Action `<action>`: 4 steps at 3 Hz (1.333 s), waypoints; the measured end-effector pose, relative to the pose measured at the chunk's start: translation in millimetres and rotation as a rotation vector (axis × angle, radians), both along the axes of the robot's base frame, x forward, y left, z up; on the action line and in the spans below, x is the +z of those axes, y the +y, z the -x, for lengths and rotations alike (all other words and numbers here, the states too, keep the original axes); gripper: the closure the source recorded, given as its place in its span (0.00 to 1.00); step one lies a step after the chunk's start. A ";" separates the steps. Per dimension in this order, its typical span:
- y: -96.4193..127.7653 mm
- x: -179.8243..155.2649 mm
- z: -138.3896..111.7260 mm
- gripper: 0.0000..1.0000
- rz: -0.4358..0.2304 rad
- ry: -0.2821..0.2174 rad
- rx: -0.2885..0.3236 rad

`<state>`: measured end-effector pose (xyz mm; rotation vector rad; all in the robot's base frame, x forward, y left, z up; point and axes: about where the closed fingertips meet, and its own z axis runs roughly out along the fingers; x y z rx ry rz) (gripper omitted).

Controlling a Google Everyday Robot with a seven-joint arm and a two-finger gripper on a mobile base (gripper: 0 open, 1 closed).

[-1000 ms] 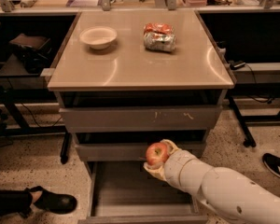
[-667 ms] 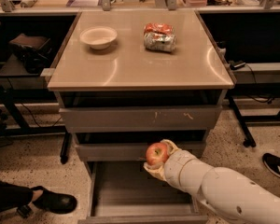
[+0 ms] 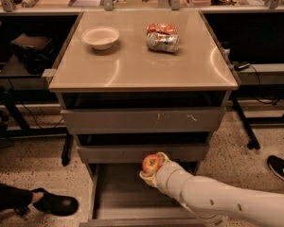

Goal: Place apple into bottom drawer

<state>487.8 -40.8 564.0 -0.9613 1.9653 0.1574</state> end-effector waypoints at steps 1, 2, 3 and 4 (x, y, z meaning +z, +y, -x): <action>19.7 -65.3 -19.8 1.00 -0.001 0.016 -0.039; 16.5 -98.2 -16.2 1.00 -0.012 0.049 -0.096; 16.5 -98.3 -16.2 1.00 -0.012 0.049 -0.096; 18.0 -129.7 -20.0 1.00 -0.063 0.079 -0.083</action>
Offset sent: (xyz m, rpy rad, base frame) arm 0.0171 0.0185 -0.0571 0.0008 0.0145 -0.0288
